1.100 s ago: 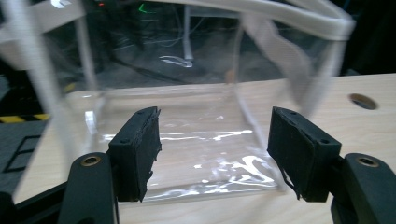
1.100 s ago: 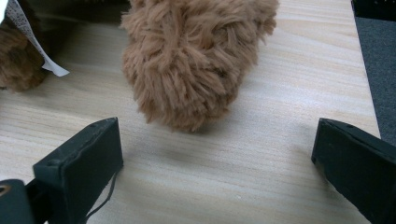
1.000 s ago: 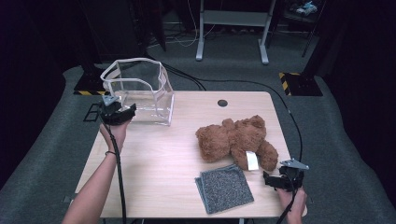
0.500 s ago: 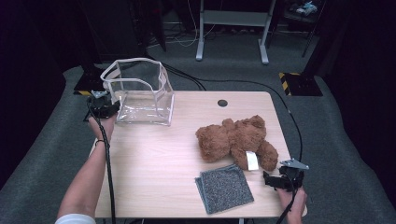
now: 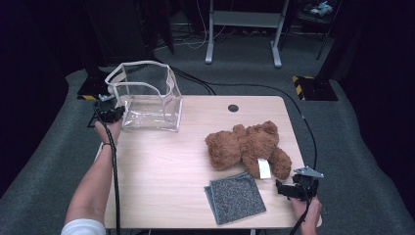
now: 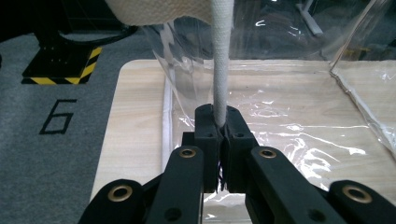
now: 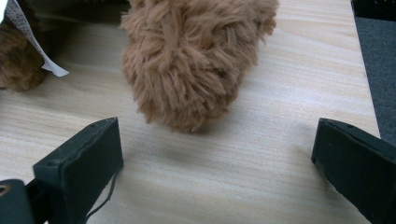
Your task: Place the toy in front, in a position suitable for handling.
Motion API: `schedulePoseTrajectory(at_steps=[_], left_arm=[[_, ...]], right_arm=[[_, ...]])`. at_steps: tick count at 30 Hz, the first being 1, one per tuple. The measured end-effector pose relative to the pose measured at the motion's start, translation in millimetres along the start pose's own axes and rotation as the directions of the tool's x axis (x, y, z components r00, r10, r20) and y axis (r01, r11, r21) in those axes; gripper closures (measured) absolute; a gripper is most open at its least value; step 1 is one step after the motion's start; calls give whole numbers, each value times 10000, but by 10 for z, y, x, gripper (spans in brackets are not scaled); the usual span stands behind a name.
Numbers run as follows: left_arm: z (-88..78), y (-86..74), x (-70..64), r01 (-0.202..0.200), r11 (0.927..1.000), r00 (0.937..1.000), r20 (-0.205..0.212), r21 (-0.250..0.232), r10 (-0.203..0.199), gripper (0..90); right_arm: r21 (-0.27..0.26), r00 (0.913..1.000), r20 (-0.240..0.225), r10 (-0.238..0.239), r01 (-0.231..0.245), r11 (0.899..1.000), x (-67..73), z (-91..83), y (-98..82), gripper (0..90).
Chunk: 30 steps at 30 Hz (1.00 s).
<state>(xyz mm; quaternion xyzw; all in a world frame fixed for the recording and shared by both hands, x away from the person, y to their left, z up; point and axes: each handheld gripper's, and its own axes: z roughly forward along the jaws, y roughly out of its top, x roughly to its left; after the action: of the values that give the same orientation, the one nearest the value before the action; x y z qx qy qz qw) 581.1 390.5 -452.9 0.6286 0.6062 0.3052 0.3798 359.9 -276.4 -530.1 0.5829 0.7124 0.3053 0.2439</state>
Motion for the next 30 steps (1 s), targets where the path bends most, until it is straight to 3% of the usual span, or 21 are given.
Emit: schedulePoseTrajectory(at_steps=[5, 10, 13, 19, 21, 22, 24, 25, 27, 29, 30], left_arm=[[-50, -20, 13, 328, 9994, 9994, -85, 63, -328, 873], [-94, -39, 43, 193, 9998, 9995, -257, 110, -190, 873], [-135, -67, 74, 469, 9988, 9977, -487, 107, -463, 872], [-164, -83, 111, 449, 9990, 9975, -554, -2, -448, 854], [-190, -74, 121, 468, 9989, 9982, -384, 48, -466, 769], [-190, -74, 121, 468, 9989, 9982, -384, 48, -466, 674], [-230, -60, 105, 539, 9985, 9980, -332, 107, -535, 621], [-269, -48, 95, 575, 9981, 9978, -330, 237, -567, 506], [-300, -40, 85, 553, 9982, 9981, -282, 249, -545, 466], [-390, -49, 32, 70, 9996, 9997, -238, 258, -64, 357], [-390, -49, 32, 70, 9996, 9997, -238, 258, -64, 324]], right_arm=[[-6, 10000, 4, 6, -6, 10000, 1, 0, 0, 14], [-4, 10000, 5, 7, -7, 10000, 1, 0, 0, 14], [-7, 10000, 3, 7, -7, 10000, 1, 0, 0, 14], [-4, 10000, 3, 7, -7, 10000, 1, 0, 0, 14], [-8, 10000, 2, 5, -5, 10000, 1, 0, -1, 14], [-8, 10000, 2, 5, -5, 10000, 1, 0, -1, 14], [-7, 10000, 1, 7, -7, 10000, 1, 0, 0, 14], [-7, 10000, 3, 11, -11, 10000, 1, 0, 0, 14], [-7, 10000, 5, 7, -7, 10000, 1, 0, 0, 14], [-8, 10000, 6, 10, -10, 10000, 1, 0, 0, 14], [-8, 10000, 6, 10, -10, 10000, 1, 0, 0, 14]])
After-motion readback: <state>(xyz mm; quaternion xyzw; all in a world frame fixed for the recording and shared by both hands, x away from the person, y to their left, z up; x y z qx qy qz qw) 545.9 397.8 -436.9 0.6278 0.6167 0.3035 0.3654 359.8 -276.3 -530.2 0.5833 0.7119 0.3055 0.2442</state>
